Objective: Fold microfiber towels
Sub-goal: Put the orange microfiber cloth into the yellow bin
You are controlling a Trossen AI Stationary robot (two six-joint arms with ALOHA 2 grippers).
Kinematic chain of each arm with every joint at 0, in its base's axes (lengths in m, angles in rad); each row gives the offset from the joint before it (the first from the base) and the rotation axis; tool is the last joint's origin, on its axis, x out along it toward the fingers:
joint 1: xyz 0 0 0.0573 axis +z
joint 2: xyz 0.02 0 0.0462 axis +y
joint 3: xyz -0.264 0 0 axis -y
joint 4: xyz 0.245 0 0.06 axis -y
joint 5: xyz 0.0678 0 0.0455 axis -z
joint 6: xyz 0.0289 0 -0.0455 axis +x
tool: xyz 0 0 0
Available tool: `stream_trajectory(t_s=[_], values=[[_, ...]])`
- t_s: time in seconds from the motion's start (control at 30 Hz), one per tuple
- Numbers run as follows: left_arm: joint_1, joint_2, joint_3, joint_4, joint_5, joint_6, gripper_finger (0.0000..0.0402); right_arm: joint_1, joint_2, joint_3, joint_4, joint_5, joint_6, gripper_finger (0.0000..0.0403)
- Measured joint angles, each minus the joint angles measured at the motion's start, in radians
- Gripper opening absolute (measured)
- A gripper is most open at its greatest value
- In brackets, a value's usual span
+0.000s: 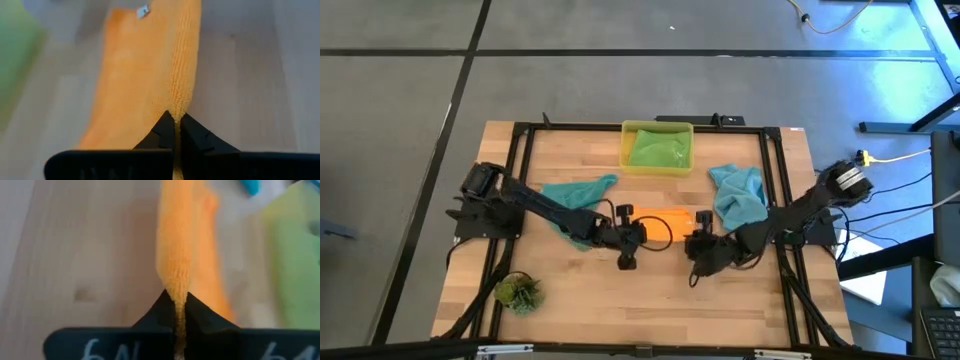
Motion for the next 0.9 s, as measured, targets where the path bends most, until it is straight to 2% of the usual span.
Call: stream_trajectory(t_s=[0.23,0.37,0.47,0.7,0.9], values=[[0.099,-0.186,0.000,-0.075,-0.055,0.142,0.0000,-0.137,-0.238,0.003,-0.026,0.003,-0.171,0.0006],[0.204,-0.262,0.001,-0.073,-0.039,0.249,0.0000,-0.266,-0.339,0.003,-0.018,-0.034,-0.293,0.0006],[0.297,-0.271,0.001,-0.042,0.010,0.328,0.0000,-0.376,-0.388,0.004,-0.002,-0.077,-0.375,0.0006],[0.488,-0.281,0.001,0.077,0.074,0.521,0.0000,-0.647,-0.417,0.015,0.109,-0.206,-0.567,0.0006],[0.643,-0.281,0.001,0.171,0.187,0.611,0.0000,-0.874,-0.390,0.070,0.167,-0.388,-0.641,0.0004]])
